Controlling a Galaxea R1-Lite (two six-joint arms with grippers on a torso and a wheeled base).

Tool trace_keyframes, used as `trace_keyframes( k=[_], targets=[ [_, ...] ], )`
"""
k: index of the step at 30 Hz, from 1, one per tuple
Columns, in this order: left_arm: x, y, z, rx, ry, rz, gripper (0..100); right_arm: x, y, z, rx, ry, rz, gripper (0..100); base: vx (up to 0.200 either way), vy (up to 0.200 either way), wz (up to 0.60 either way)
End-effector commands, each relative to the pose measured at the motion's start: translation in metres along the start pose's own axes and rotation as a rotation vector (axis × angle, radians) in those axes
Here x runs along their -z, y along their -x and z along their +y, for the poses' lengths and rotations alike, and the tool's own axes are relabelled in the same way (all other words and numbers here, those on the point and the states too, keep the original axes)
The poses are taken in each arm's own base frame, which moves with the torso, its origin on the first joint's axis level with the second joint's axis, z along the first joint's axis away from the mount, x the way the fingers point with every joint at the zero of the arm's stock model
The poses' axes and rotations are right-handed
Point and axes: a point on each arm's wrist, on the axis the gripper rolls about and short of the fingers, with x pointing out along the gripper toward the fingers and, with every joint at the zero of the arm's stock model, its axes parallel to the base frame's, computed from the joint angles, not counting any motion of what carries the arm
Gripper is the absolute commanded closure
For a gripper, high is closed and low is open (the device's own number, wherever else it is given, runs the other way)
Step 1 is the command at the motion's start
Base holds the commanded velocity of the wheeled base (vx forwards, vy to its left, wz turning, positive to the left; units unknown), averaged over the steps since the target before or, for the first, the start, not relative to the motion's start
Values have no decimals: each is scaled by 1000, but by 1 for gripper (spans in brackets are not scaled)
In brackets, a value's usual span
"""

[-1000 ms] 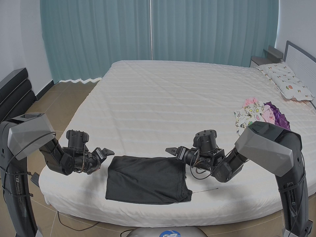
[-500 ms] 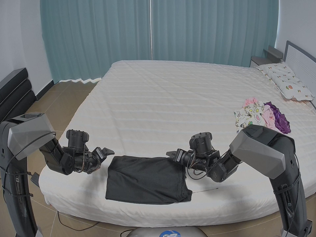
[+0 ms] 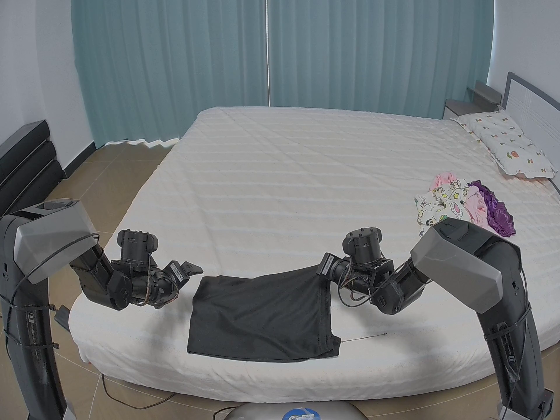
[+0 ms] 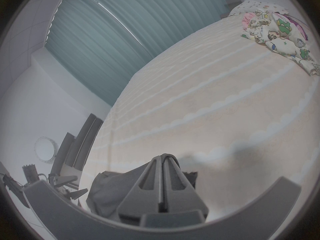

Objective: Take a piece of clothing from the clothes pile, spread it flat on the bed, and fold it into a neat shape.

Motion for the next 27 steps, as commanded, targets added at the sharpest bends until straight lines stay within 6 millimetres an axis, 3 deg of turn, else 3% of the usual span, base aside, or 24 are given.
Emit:
trace_keyframes(
  k=[1, 21, 22, 27],
  targets=[
    [0, 0, 0, -1, -1, 1, 0, 1, -4, -7, 15, -4, 0, 100, 0, 0, 0],
    [1, -1, 0, -2, -2, 2, 0, -9, -9, -19, 40, -34, -47, 100, 0, 0, 0],
    [1, -1, 0, -2, -2, 2, 0, -9, -9, -19, 40, -34, -47, 0, 0, 0, 0],
    [1, -1, 0, -2, -2, 2, 0, -11, -4, -17, 22, -31, -66, 0, 0, 0, 0]
  ],
)
